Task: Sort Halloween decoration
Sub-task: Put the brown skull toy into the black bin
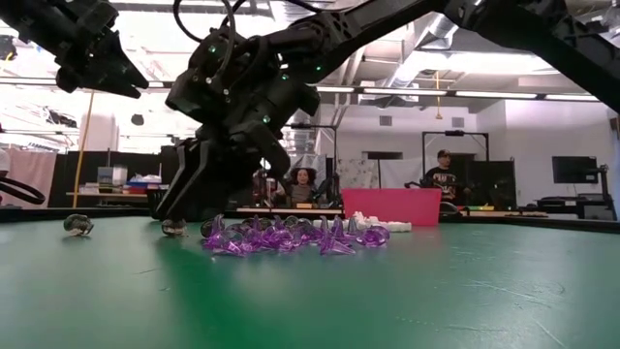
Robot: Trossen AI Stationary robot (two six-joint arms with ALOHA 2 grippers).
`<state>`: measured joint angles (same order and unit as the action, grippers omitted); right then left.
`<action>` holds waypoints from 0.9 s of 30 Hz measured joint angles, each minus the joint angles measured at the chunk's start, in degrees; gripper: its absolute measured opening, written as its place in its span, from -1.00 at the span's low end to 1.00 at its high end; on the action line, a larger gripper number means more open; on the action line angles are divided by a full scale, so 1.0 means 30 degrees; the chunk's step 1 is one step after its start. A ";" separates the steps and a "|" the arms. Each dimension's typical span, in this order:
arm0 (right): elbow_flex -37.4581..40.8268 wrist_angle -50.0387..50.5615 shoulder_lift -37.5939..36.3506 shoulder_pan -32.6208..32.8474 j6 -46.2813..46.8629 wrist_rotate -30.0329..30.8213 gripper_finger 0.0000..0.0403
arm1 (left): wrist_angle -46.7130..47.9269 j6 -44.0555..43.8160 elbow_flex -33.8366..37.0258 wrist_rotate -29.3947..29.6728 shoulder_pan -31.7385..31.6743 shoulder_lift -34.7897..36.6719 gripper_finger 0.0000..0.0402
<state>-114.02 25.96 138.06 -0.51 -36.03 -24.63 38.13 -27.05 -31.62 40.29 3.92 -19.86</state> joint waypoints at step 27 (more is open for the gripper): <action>0.1843 -0.1917 -0.0044 -0.0022 0.1661 0.0177 -0.32 | 0.0138 -0.0038 0.0000 0.0000 0.0000 0.0000 -0.09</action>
<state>-108.49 20.21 137.93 -0.58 -31.05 -24.10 38.54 -27.16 -31.62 40.29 3.92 -19.86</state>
